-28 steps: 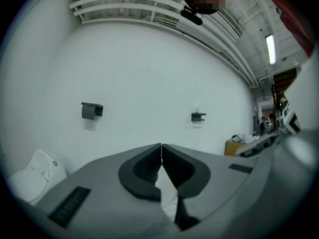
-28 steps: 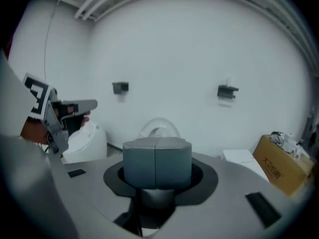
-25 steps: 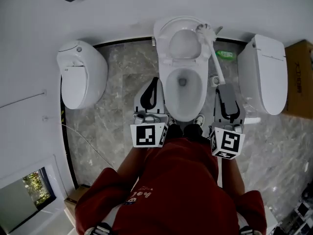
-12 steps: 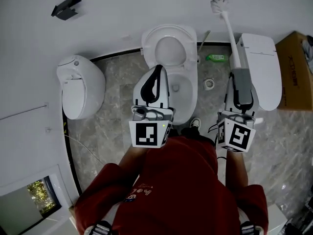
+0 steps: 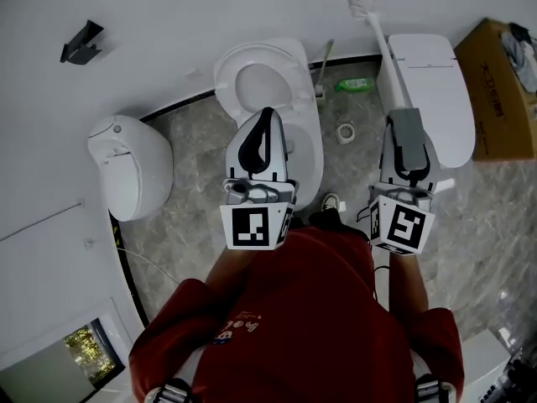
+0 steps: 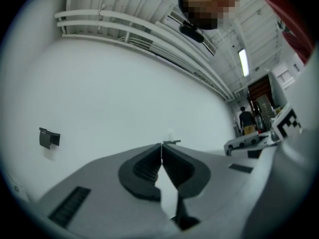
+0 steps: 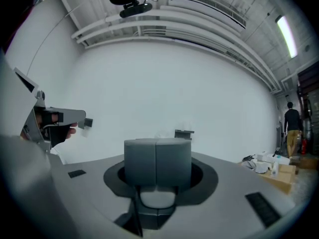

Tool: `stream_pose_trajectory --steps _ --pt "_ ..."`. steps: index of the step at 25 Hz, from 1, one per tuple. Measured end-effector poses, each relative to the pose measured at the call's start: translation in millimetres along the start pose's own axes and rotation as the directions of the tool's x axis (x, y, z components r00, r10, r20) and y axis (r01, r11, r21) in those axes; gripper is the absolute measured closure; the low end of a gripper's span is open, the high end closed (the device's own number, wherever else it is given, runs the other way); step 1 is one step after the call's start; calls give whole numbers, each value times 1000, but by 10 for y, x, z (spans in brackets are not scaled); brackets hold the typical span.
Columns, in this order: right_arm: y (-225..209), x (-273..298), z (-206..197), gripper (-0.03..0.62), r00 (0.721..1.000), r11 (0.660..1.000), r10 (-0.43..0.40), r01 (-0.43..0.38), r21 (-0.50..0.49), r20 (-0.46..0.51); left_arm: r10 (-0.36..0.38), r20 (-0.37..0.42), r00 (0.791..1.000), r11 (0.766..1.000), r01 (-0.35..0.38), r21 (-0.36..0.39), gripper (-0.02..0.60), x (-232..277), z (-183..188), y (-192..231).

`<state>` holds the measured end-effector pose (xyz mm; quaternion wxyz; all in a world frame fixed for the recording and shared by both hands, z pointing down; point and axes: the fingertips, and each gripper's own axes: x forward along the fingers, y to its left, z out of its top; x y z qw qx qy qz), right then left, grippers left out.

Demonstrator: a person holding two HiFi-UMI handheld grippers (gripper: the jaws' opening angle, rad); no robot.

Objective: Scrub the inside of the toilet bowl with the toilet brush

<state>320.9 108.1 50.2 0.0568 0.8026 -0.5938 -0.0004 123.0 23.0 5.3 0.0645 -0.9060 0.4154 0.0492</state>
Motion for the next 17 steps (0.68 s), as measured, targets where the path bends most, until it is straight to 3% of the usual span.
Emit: stream_pose_trajectory --steps 17 --pt "54 174 327 441 998 1000 -8 9 -23 55 13 21 1000 1000 -13 -2 583 129 99 167"
